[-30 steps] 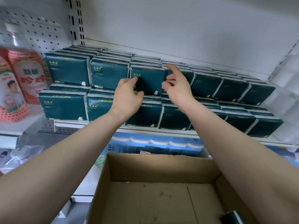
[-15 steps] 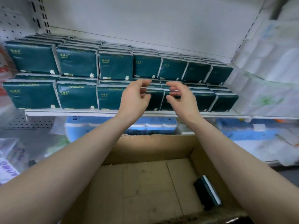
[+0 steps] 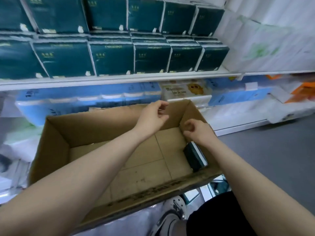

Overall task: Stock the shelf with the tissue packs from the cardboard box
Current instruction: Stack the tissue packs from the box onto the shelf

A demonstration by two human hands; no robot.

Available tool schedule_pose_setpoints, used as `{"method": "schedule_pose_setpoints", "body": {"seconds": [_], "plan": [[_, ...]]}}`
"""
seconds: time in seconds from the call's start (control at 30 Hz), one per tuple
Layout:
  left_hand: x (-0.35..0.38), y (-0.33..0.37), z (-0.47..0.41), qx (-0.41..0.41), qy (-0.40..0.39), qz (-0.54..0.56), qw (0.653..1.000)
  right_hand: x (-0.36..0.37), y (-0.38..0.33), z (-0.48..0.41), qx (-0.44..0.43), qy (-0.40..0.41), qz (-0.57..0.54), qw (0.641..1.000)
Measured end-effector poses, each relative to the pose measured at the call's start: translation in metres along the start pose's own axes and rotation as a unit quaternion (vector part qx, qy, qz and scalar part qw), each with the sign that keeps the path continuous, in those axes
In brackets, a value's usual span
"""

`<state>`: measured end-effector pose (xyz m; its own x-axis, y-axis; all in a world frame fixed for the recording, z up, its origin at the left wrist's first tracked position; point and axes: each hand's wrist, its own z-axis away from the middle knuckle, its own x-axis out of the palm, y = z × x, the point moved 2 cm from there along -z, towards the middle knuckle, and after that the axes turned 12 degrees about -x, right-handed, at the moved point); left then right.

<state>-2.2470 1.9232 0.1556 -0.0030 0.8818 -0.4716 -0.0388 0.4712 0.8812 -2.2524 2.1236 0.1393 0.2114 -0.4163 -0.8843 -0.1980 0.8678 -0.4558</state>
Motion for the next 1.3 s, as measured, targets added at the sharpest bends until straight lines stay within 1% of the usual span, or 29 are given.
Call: {"method": "schedule_pose_setpoints", "body": {"seconds": [0.03,0.1,0.23,0.37,0.47,0.6,0.63,0.7,0.8,0.9,0.97,1.03,1.1,1.2,1.3], "plan": [[0.009,-0.004,-0.001,-0.008,-0.013,-0.008,1.000,0.006,0.008,0.002,0.020,-0.039,0.020,0.999],[0.027,-0.014,-0.002,-0.025,-0.033,-0.023,0.999,0.017,0.022,0.005,0.043,-0.092,0.053,0.993],[0.058,-0.034,-0.002,-0.053,-0.068,-0.051,0.995,0.038,0.036,0.008,0.046,-0.162,0.111,0.979],[0.081,-0.053,-0.003,-0.080,-0.094,-0.068,0.990,0.050,0.043,0.005,0.030,-0.180,0.155,0.971],[0.094,-0.067,-0.004,-0.112,-0.117,-0.056,0.985,0.055,0.046,0.001,0.036,-0.163,0.174,0.970],[0.105,-0.082,-0.005,-0.151,-0.149,-0.074,0.974,0.062,0.046,-0.002,0.045,-0.182,0.188,0.964],[0.106,-0.085,-0.004,-0.159,-0.159,-0.080,0.971,0.062,0.047,-0.003,0.052,-0.184,0.176,0.966],[0.107,-0.090,-0.003,-0.170,-0.182,-0.096,0.964,0.060,0.048,-0.007,0.070,-0.181,0.119,0.974],[0.104,-0.093,-0.001,-0.170,-0.206,-0.112,0.957,0.056,0.042,-0.014,0.081,-0.181,-0.020,0.980],[0.095,-0.091,-0.001,-0.150,-0.208,-0.109,0.960,0.052,0.028,-0.018,0.058,-0.186,-0.134,0.972],[0.085,-0.090,-0.002,-0.155,-0.189,-0.077,0.967,0.050,0.022,-0.019,0.040,-0.182,-0.174,0.967],[0.074,-0.088,-0.002,-0.183,-0.173,-0.031,0.967,0.045,0.017,-0.021,0.030,-0.165,-0.198,0.966],[0.060,-0.085,-0.001,-0.200,-0.151,-0.017,0.968,0.040,0.013,-0.023,0.028,-0.137,-0.217,0.966],[0.038,-0.080,0.002,-0.205,-0.095,0.002,0.974,0.030,0.007,-0.024,0.038,-0.090,-0.242,0.965],[0.013,-0.075,0.009,-0.206,-0.053,0.033,0.977,0.023,-0.004,-0.021,0.044,-0.077,-0.271,0.959]]}}
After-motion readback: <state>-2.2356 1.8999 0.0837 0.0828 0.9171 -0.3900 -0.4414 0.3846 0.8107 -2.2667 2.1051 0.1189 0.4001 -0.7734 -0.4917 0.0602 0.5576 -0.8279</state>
